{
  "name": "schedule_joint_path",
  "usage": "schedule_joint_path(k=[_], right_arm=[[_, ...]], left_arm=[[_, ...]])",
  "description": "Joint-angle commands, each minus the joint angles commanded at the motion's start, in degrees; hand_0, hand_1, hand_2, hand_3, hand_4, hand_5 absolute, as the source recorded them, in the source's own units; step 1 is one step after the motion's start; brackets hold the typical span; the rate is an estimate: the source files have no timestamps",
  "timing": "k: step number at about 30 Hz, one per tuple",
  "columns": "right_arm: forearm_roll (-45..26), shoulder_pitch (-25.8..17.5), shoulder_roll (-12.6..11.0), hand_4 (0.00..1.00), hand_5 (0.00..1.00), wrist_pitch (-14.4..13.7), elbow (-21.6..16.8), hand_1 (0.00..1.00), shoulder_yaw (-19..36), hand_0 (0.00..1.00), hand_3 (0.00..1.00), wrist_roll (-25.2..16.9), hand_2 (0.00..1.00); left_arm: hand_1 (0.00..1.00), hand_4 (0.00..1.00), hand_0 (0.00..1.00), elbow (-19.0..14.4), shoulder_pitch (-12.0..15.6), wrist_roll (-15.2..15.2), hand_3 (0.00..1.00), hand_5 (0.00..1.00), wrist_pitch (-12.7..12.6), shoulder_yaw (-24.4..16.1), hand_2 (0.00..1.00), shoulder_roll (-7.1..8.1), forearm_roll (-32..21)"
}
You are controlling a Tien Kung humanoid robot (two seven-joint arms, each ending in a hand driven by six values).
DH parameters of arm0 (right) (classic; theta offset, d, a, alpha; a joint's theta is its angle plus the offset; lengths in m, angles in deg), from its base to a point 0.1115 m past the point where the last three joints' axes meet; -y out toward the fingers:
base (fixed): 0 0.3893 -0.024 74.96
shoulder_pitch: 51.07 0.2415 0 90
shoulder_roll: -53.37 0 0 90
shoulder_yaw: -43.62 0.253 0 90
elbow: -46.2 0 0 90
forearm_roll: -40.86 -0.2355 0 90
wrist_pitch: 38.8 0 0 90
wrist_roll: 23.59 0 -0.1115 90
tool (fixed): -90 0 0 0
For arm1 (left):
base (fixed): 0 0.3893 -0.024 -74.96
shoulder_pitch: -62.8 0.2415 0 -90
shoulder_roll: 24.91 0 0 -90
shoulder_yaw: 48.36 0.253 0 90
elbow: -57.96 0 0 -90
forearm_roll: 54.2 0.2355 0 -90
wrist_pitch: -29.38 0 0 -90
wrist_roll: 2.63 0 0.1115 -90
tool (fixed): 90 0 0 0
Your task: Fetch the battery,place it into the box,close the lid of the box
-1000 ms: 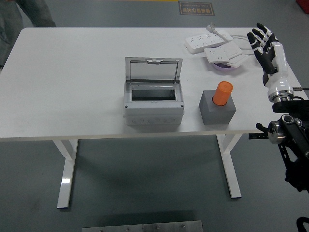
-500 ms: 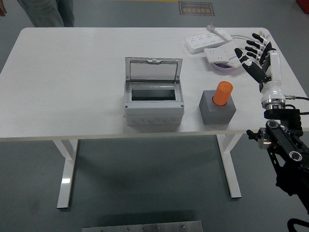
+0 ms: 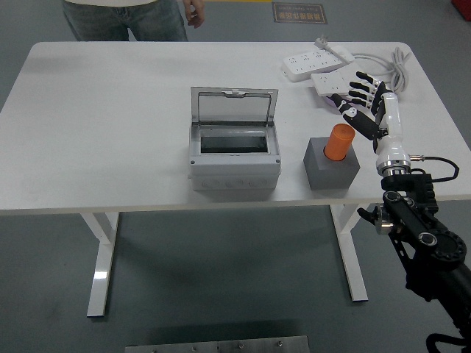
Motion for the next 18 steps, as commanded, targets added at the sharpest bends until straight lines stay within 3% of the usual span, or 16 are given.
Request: schedule_joint_path(k=[18], right_arm=[[-0.22, -0.69, 0.07, 0.956, 0.346, 0.38, 3.3, 0.746, -0.41, 0.775, 0.778, -0.19, 0.749]], left_arm=[[0.68, 0.428, 0.655, 0.1, -0.67, -0.02, 0.547, 0.002, 0.58, 0.07, 0.537, -0.34, 0.72]])
